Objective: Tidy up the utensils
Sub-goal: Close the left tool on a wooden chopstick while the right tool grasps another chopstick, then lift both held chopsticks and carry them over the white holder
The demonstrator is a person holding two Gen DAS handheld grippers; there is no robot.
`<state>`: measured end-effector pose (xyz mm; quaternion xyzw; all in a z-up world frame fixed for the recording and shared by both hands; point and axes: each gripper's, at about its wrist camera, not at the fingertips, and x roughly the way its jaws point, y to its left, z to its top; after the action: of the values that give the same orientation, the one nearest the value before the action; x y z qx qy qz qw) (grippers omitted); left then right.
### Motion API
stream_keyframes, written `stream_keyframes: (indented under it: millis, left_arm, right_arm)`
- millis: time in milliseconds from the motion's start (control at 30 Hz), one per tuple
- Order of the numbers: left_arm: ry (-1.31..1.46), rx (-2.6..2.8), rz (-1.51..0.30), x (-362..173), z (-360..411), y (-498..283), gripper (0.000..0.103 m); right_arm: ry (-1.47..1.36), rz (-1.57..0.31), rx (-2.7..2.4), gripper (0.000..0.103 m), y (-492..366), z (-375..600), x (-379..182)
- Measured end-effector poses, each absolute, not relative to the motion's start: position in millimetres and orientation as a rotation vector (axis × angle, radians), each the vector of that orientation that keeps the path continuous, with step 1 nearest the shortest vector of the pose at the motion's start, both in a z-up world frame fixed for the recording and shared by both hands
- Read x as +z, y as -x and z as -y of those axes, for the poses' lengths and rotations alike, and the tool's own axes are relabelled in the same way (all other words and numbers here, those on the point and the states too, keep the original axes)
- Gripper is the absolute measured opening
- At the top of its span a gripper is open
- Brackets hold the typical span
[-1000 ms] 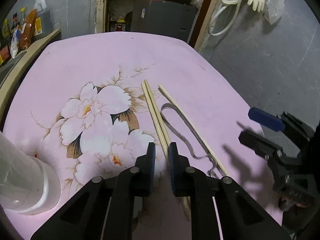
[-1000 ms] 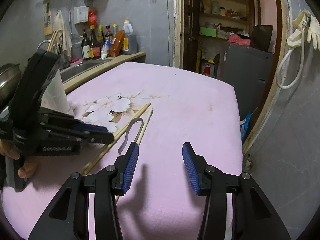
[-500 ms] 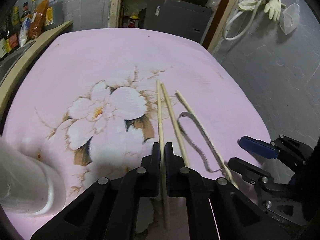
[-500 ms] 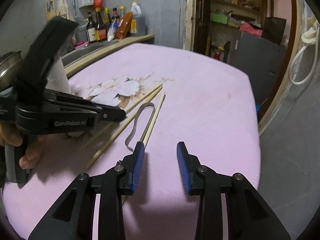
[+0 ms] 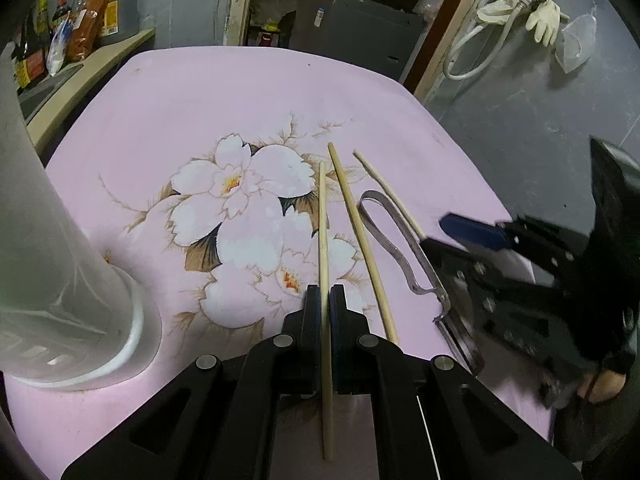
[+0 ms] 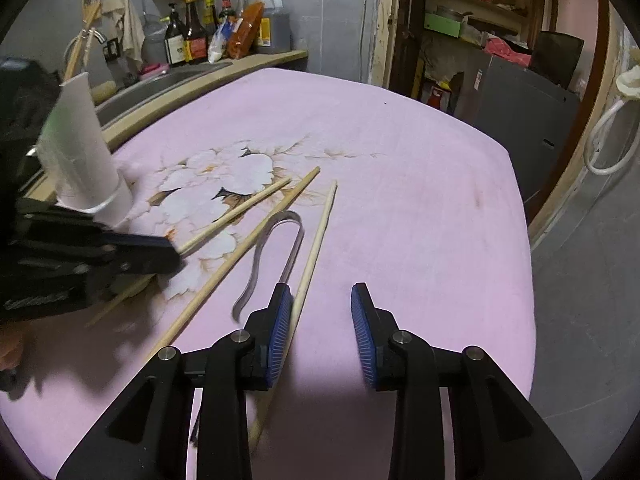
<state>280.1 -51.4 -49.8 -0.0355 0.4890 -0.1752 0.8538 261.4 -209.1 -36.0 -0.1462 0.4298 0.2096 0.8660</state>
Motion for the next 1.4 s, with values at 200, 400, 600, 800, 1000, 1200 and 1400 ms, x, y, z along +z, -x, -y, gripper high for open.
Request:
stream_keyframes:
  millis: [200, 400, 600, 800, 1000, 1200, 1400]
  left_arm:
    - [0.07, -0.379, -1.05, -48, 57, -286, 0.003]
    - [0.078, -0.405, -1.076, -49, 54, -298, 0.003]
    - [0.062, -0.395, -1.09, -49, 59, -309, 0.003]
    - [0.056, -0.384, -1.117, -48, 60, -323, 0.003]
    - [0.052, -0.361, -1.133, -50, 64, -331, 0.003]
    - [0.044, -0.333, -1.116, -50, 65, -325, 0.003]
    - [0.069, -0.311, -1.09, -49, 65, -311, 0.003]
  right_arm:
    - [0.276, -0.942, 0.432, 0.022, -290, 213, -34]
    - [0.29, -0.955, 0.46, 0.005, -292, 219, -31]
    - [0.246, -1.011, 0.47, 0.005, -305, 220, -32]
    - [0.184, -1.059, 0.46, 0.006, -325, 219, -36]
    - [0.106, -1.11, 0.462, 0.007, -341, 221, -38]
    - [0.003, -1.143, 0.47, 0.004, -340, 232, -38]
    - [-0.065, -1.091, 0.473, 0.003, -319, 243, -35]
